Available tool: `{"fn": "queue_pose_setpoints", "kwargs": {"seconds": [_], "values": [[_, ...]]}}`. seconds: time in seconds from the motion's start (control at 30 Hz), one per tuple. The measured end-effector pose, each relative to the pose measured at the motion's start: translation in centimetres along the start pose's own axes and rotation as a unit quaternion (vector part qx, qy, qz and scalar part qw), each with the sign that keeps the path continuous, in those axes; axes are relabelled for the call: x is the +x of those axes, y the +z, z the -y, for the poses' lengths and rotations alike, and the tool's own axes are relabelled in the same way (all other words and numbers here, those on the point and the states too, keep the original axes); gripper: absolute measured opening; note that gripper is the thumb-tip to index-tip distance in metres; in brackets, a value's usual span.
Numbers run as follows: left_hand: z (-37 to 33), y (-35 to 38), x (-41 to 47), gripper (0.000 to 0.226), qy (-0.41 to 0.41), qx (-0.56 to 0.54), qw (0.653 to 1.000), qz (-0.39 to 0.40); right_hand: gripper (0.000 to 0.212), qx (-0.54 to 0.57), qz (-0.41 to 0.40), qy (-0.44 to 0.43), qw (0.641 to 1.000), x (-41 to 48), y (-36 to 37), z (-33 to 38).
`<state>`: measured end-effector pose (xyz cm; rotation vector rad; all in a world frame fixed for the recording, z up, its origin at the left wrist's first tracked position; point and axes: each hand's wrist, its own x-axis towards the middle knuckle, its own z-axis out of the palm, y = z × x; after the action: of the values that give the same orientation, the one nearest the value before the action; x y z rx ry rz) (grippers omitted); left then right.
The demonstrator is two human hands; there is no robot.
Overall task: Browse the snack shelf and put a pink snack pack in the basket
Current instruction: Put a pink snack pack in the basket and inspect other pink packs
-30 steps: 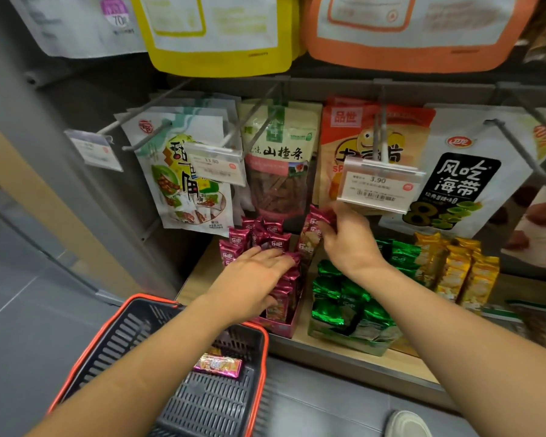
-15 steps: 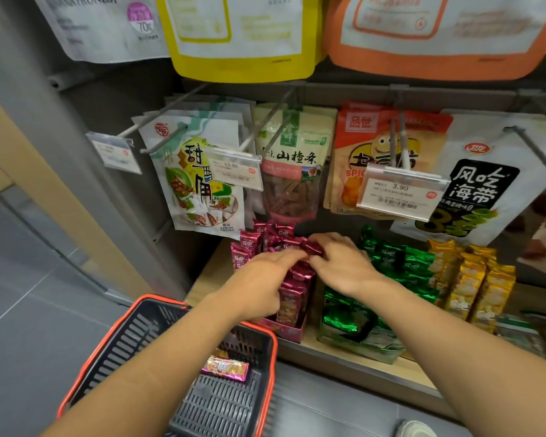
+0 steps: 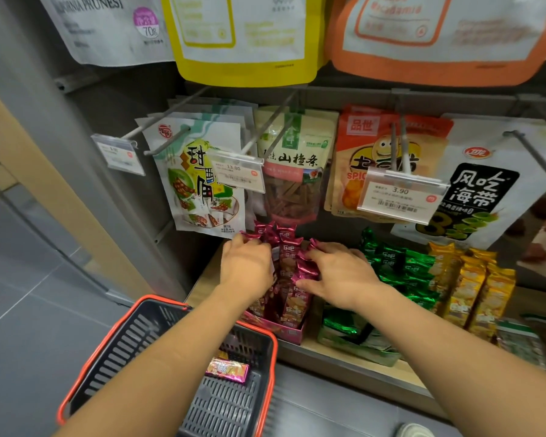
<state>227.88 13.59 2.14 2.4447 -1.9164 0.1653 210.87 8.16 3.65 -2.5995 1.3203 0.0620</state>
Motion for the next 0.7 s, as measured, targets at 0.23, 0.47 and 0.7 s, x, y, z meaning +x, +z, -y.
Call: {"fn": "queue_pose_setpoints", "kwargs": {"seconds": [0.23, 0.47, 0.7], "values": [[-0.9, -1.8, 0.3, 0.024, 0.022, -0.099, 0.994, -0.050, 0.073, -0.018, 0.032, 0.003, 0.999, -0.6, -0.2, 0.3], [-0.8, -7.7, -3.1, 0.031, 0.146, -0.199, 0.940, -0.236, 0.079, 0.013, 0.036, 0.001, 0.999, -1.3, -0.6, 0.1], [0.1, -14.2, -9.5, 0.026, 0.148, -0.238, 0.895, -0.348, 0.095, 0.178, 0.066, -0.136, 0.972, -4.0, -3.8, 2.1]]}}
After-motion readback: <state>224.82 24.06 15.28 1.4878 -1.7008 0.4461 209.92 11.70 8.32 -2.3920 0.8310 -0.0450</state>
